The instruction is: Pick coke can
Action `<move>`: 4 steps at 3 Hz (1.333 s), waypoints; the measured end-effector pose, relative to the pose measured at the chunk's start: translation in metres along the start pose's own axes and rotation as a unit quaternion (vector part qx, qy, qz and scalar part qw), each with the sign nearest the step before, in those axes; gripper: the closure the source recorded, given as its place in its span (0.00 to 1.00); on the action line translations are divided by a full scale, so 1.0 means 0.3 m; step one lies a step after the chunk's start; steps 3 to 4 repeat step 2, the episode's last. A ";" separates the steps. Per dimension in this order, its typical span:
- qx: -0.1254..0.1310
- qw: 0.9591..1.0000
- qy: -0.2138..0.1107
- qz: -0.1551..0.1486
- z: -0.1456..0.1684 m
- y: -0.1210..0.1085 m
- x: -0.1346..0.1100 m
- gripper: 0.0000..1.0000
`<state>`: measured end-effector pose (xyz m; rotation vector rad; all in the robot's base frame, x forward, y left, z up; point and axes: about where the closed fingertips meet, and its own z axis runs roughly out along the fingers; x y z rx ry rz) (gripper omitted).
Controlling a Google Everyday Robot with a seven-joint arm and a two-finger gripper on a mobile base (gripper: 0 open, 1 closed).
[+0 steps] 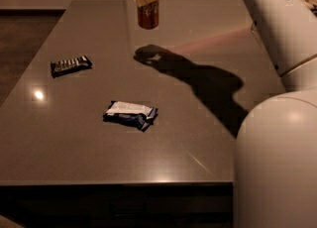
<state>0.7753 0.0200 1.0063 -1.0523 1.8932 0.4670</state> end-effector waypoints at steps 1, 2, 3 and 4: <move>-0.031 0.999 -0.002 -0.036 -0.074 0.073 -0.021 1.00; -0.038 0.998 0.000 -0.043 -0.077 0.085 -0.018 1.00; -0.038 0.998 0.000 -0.043 -0.077 0.085 -0.018 1.00; -0.038 0.998 0.000 -0.043 -0.077 0.085 -0.018 1.00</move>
Offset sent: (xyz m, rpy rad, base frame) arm -0.0279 0.0007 0.0149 -0.0195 -0.0196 0.0909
